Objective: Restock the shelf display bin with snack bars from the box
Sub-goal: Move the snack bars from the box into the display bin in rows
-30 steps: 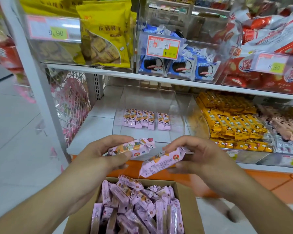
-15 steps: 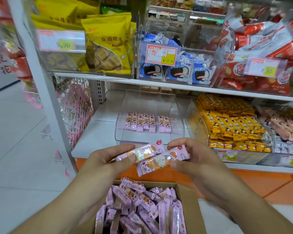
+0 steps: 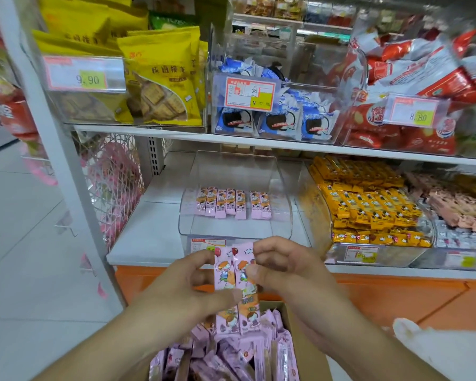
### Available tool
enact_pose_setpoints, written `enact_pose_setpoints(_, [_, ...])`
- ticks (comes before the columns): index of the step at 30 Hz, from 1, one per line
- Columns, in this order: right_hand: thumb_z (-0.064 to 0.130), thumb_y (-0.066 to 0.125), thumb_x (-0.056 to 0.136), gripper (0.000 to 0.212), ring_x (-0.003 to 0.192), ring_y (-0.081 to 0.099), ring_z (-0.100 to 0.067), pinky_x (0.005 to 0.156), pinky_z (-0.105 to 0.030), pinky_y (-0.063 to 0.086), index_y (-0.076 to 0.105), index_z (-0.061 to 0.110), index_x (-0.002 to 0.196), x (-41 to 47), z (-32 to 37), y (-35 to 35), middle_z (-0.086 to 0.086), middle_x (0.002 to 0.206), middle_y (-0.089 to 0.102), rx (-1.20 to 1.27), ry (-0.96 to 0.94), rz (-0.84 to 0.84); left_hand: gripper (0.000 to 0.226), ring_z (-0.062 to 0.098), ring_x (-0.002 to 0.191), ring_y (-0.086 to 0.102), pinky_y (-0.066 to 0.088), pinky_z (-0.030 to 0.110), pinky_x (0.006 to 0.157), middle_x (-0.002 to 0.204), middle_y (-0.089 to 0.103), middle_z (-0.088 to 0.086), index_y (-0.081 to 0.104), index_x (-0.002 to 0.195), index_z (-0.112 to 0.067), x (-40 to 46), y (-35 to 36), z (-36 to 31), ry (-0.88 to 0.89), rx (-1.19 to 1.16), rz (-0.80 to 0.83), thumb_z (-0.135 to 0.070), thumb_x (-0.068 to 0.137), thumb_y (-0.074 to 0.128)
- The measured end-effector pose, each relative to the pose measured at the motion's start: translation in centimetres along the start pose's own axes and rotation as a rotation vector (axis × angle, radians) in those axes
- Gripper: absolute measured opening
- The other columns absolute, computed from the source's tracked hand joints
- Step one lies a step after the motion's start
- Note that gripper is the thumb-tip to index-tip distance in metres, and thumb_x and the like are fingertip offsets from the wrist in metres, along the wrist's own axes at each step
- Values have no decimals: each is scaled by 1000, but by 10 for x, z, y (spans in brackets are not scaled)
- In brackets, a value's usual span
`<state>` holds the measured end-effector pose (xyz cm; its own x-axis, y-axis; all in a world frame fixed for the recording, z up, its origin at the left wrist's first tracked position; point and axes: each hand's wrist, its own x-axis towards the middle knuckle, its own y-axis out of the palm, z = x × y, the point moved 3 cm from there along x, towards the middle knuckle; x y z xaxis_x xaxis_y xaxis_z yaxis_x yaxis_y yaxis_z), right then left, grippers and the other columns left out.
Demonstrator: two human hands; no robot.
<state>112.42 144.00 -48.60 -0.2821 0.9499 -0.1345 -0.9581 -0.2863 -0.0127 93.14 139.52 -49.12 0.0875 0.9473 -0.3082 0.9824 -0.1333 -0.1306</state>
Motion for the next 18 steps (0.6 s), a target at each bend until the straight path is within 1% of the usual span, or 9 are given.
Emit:
enact_pose_setpoints(2, [12, 83, 87, 17, 90, 73, -9, 78, -22, 56, 76, 21, 101, 0, 2, 1, 1, 94, 76, -53, -20, -20, 57, 38, 100, 76, 56, 66, 91, 111, 79, 2, 66, 126, -28, 2, -1, -2, -5, -35, -26, -33, 76, 93])
enact_pose_setpoints(4, [18, 84, 87, 16, 91, 73, -7, 79, -22, 57, 77, 26, 99, 2, 4, 1, 5, 97, 75, -110, -44, -41, 67, 39, 97, 77, 58, 66, 88, 110, 79, 7, 63, 131, -22, 6, -3, -4, -9, -52, -37, -30, 72, 96])
enact_pose_setpoints(6, [18, 85, 87, 18, 88, 72, -4, 80, -21, 57, 78, 28, 100, 6, 8, 1, 5, 95, 74, -152, -68, -59, 55, 39, 94, 77, 63, 53, 81, 103, 80, 10, 66, 126, -20, 12, -4, -9, 13, -35, -23, -17, 77, 91])
enact_pose_setpoints(9, [27, 82, 90, 28, 98, 70, 1, 90, -21, 55, 74, 39, 114, 22, 17, -6, 15, 98, 74, -373, -158, -84, 49, 31, 87, 78, 58, 36, 62, 98, 81, 6, 67, 120, -31, 23, -6, -27, 81, 19, -47, -17, 78, 89])
enact_pose_setpoints(11, [31, 75, 95, 36, 105, 65, 2, 95, -25, 55, 66, 42, 128, 39, 28, -20, 18, 108, 70, -557, -244, -129, 52, 24, 83, 79, 57, 30, 60, 97, 81, 3, 62, 120, -41, 37, -10, -42, 145, 19, -86, -17, 82, 87])
enact_pose_setpoints(13, [28, 69, 99, 43, 115, 59, 0, 102, -31, 54, 59, 36, 140, 61, 39, -43, 21, 124, 62, -752, -337, -206, 54, 23, 80, 79, 58, 27, 58, 96, 80, 5, 60, 121, -42, 63, -15, -58, 201, -11, -153, -10, 85, 84])
enact_pose_setpoints(15, [27, 67, 101, 51, 127, 53, -6, 111, -33, 48, 51, 33, 149, 83, 42, -64, 17, 141, 53, -940, -365, -263, 54, 26, 81, 79, 63, 33, 59, 98, 79, 8, 62, 122, -35, 99, -20, -69, 242, -20, -210, -2, 85, 82])
enact_pose_setpoints(16, [27, 67, 101, 55, 131, 52, -9, 113, -32, 46, 48, 33, 152, 93, 40, -72, 15, 147, 50, -986, -350, -273, 53, 28, 83, 78, 65, 39, 64, 99, 79, 10, 63, 122, -31, 119, -19, -72, 249, -12, -216, 0, 84, 82])
enact_pose_setpoints(18, [27, 68, 101, 57, 125, 58, -9, 102, -19, 49, 46, 34, 154, 107, 28, -82, 15, 152, 48, -979, -304, -252, 51, 30, 86, 78, 66, 47, 74, 102, 78, 14, 64, 121, -22, 160, -14, -70, 235, 20, -182, 6, 82, 81])
